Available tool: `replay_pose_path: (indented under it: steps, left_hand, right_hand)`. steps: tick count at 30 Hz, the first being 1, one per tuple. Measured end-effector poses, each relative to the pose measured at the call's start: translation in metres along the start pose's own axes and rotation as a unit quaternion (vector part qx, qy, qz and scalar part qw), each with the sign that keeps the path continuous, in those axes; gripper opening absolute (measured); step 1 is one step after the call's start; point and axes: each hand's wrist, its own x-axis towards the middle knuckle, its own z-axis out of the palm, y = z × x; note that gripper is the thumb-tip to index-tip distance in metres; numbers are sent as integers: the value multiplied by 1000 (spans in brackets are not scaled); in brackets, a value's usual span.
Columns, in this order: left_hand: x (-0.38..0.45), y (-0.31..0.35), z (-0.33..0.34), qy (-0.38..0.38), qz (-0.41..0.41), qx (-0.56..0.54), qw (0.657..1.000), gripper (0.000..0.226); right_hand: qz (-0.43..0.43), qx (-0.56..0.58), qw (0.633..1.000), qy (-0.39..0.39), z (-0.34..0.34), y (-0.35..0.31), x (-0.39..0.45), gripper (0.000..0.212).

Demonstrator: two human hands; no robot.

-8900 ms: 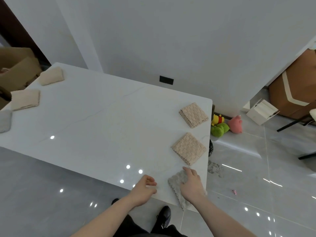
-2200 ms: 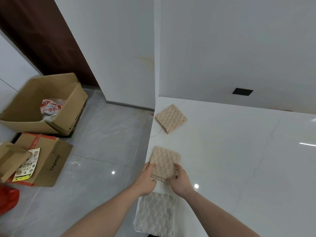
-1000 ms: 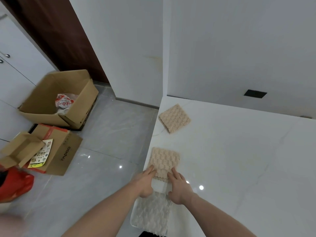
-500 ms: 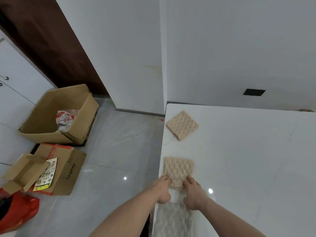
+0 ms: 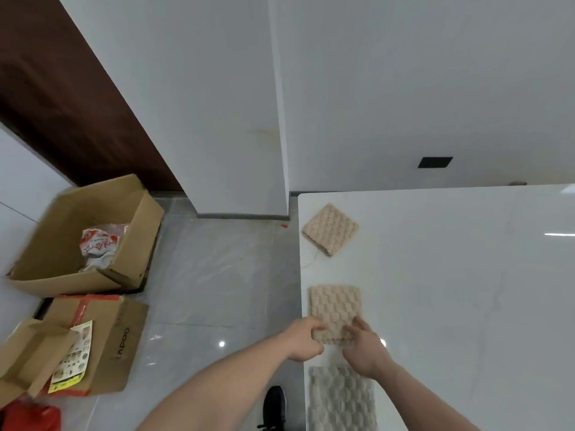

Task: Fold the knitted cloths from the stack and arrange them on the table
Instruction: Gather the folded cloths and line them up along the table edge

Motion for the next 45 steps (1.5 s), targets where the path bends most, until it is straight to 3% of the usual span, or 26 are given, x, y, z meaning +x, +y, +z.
replay_pose_path:
  steps: [5, 13, 21, 30, 34, 37, 40, 45]
  left_hand:
    - [-14, -7, -22, 95, 29, -18, 995, 43]
    - [10, -16, -92, 170, 20, -21, 985, 38]
    - [103, 12, -168, 172, 21, -36, 984, 39]
    - [194, 29, -201, 156, 28, -16, 987, 69]
    - [218, 28, -199, 123, -11, -18, 992, 74]
    - [227, 27, -194, 137, -40, -2, 990, 56]
    - [228, 29, -192, 153, -56, -22, 986, 36]
    - [204, 27, -183, 161, -32, -97, 982, 27]
  right_hand:
    - [9, 52, 997, 56, -10, -5, -5, 57]
    - [3, 123, 988, 91, -52, -28, 19, 56]
    - [67, 273, 951, 131, -96, -54, 91, 59]
    - [171, 379, 901, 118, -121, -67, 183, 70]
    - [209, 430, 870, 117, -117, -65, 215, 71]
    - [228, 478, 839, 127, -115, -67, 230, 52]
    - [234, 486, 831, 140, -116, -71, 238, 39]
    - [154, 433, 861, 216, -126, -80, 229, 20]
